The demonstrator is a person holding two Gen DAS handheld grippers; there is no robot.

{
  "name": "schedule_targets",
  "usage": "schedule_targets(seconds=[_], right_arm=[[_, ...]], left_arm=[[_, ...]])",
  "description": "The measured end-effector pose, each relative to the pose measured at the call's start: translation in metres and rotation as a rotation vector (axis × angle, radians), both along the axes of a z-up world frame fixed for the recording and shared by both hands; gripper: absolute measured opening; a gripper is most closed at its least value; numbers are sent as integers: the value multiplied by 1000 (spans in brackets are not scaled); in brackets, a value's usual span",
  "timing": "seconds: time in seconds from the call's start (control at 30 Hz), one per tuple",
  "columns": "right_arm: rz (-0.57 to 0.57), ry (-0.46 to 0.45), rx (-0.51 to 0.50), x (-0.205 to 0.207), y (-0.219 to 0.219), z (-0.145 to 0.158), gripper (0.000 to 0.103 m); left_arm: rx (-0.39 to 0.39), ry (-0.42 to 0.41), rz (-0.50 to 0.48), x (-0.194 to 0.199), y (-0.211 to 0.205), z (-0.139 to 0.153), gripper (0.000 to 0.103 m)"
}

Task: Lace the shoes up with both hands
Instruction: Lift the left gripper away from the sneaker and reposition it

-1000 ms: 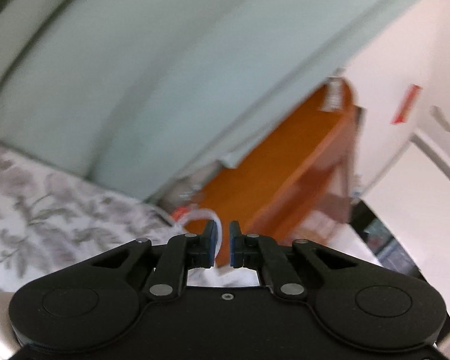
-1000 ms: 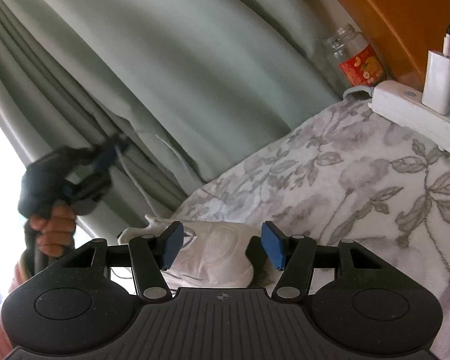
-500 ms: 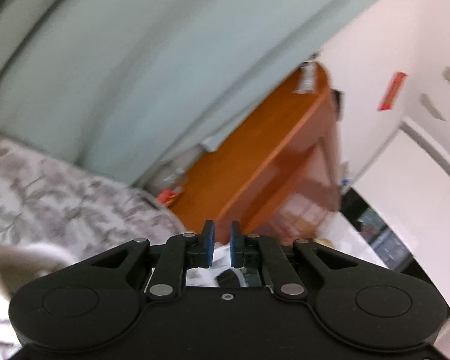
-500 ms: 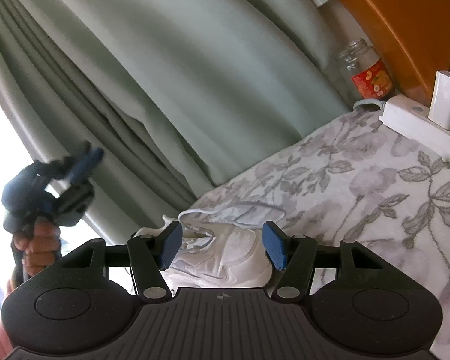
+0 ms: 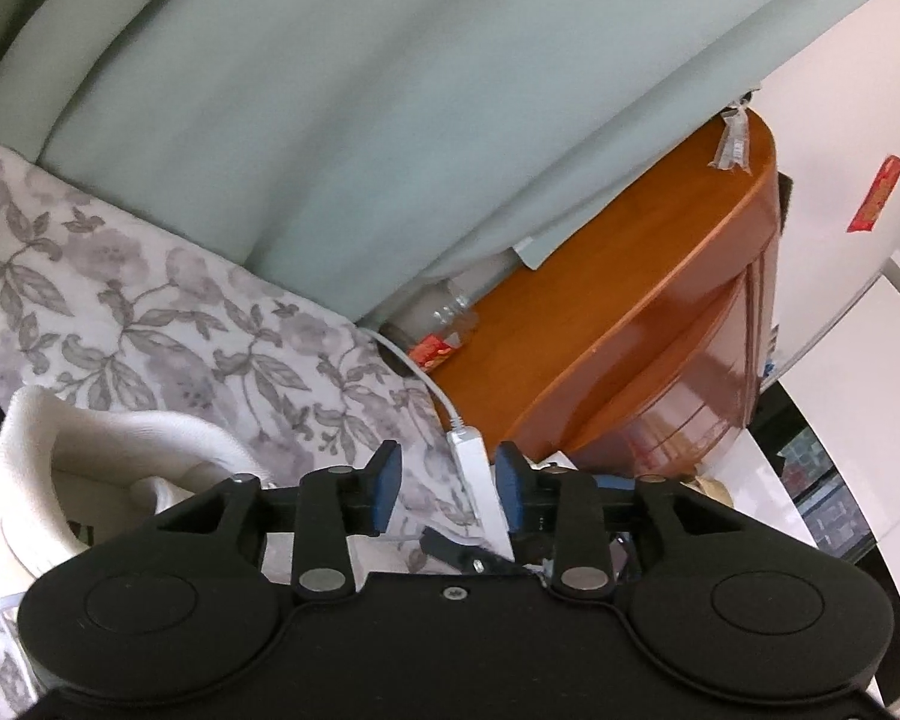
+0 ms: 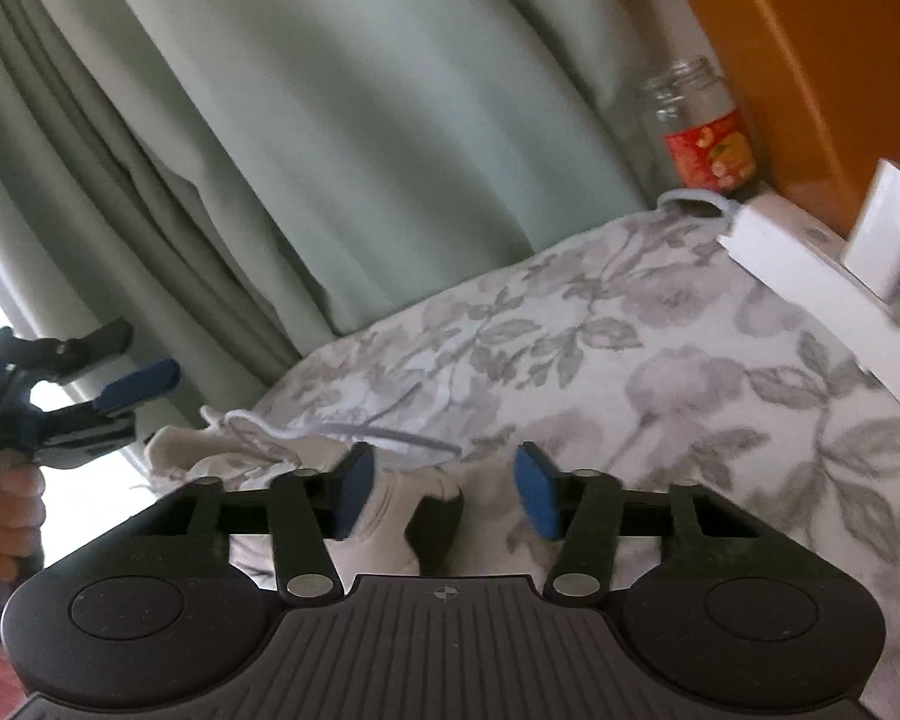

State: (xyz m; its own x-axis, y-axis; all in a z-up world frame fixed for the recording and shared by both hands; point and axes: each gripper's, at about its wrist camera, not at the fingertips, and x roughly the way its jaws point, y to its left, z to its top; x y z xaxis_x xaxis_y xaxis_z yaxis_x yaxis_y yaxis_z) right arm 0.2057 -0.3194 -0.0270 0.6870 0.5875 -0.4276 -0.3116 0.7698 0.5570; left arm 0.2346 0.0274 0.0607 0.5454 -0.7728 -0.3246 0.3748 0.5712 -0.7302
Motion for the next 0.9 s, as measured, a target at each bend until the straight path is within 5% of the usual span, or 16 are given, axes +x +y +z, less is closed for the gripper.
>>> schedule_targets(seconds=[0.1, 0.37, 0.5, 0.9], right_arm=[[-12, -11, 25, 6, 4, -2, 11], [-51, -195, 243, -25, -17, 35, 6], [-1, -284, 262, -53, -20, 59, 5], [299, -140, 143, -91, 34, 41, 6]], left_arm=[[4, 4, 16, -2, 7, -1, 39], [-34, 8, 62, -7, 29, -5, 42], [-47, 9, 54, -9, 29, -6, 44], [-67, 2, 37, -19, 27, -5, 48]])
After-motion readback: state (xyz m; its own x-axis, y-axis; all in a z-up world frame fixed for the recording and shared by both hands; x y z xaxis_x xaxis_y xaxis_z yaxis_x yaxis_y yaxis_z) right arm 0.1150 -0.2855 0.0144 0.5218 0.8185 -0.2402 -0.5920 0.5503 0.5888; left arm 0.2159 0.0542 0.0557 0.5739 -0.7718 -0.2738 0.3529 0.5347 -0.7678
